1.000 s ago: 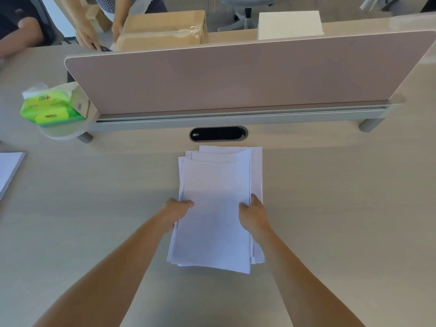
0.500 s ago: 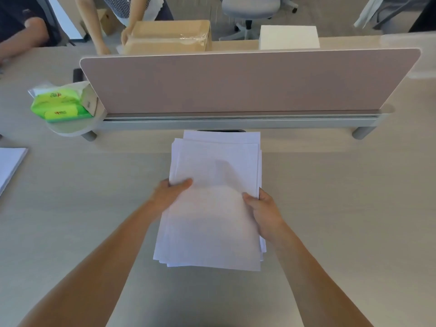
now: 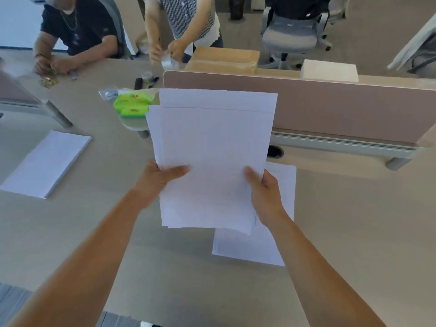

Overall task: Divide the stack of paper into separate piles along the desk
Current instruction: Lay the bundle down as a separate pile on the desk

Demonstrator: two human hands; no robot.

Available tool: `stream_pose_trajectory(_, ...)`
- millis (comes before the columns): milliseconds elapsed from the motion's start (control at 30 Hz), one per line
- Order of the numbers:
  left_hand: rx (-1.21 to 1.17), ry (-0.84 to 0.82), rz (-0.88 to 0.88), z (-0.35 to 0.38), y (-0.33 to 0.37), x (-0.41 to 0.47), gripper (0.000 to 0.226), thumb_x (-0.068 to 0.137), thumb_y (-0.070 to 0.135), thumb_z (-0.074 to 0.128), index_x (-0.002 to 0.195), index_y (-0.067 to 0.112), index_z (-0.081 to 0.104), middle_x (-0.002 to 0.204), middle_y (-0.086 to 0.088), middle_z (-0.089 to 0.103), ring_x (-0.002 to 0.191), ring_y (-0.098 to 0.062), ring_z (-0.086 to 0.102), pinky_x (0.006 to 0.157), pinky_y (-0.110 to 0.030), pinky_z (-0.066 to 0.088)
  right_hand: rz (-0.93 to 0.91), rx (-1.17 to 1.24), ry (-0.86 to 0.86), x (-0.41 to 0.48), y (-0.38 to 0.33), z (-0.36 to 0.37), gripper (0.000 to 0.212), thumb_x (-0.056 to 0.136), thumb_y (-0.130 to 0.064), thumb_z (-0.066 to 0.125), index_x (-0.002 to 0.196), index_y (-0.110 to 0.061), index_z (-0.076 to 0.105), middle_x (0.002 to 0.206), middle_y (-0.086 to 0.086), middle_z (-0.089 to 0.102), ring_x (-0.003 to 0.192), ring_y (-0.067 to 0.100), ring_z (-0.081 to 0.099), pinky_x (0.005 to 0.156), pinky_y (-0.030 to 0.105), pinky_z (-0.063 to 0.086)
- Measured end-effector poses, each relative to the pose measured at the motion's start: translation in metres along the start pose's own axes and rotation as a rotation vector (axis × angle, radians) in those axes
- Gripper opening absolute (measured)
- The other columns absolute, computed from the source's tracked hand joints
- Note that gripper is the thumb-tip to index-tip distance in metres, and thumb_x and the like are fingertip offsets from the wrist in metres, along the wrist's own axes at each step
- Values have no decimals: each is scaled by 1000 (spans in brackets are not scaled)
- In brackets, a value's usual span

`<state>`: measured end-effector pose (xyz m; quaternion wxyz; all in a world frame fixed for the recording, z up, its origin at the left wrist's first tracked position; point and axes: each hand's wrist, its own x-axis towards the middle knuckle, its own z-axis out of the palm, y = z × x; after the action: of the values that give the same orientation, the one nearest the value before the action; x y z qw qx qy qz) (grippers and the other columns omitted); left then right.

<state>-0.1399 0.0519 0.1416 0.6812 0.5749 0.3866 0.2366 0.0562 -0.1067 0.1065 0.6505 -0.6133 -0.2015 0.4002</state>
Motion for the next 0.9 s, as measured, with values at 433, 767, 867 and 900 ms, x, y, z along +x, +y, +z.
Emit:
stream_pose_trajectory(433, -84, 179, 100, -170, -30, -46, 29, 71, 25, 84, 95, 10, 78, 107, -15, 74, 101, -36, 70, 88, -50, 56, -171, -278, -19, -46, 35, 168, 17, 99, -23, 56, 106, -33, 69, 91, -10, 73, 84, 8, 69, 75, 34, 53)
stream_pose_trajectory(767, -61, 71, 28, -241, -75, -54, 38, 51, 36, 87, 82, 16, 78, 99, -13, 75, 90, -28, 72, 86, -51, 56, -40, -188, 98, -71, 93, 237, 5, 91, -25, 69, 93, -27, 72, 91, -12, 76, 90, 9, 72, 74, 24, 54)
stream_pose_trajectory(867, -42, 44, 46, -250, -67, -63, 31, 51, 36, 87, 77, 20, 79, 95, -9, 77, 85, -24, 73, 84, -48, 57, -65, -145, 88, -79, 83, 252, 8, 91, -21, 68, 97, -24, 72, 100, -5, 76, 96, 15, 71, 83, 34, 57)
stream_pose_trajectory(900, -40, 35, 51, -256, -65, -65, 32, 51, 36, 86, 78, 21, 79, 95, -9, 77, 87, -24, 73, 84, -47, 57, -78, -145, 78, -82, 79, 255, 10, 90, -18, 69, 97, -25, 73, 99, -6, 76, 95, 14, 71, 83, 35, 56)
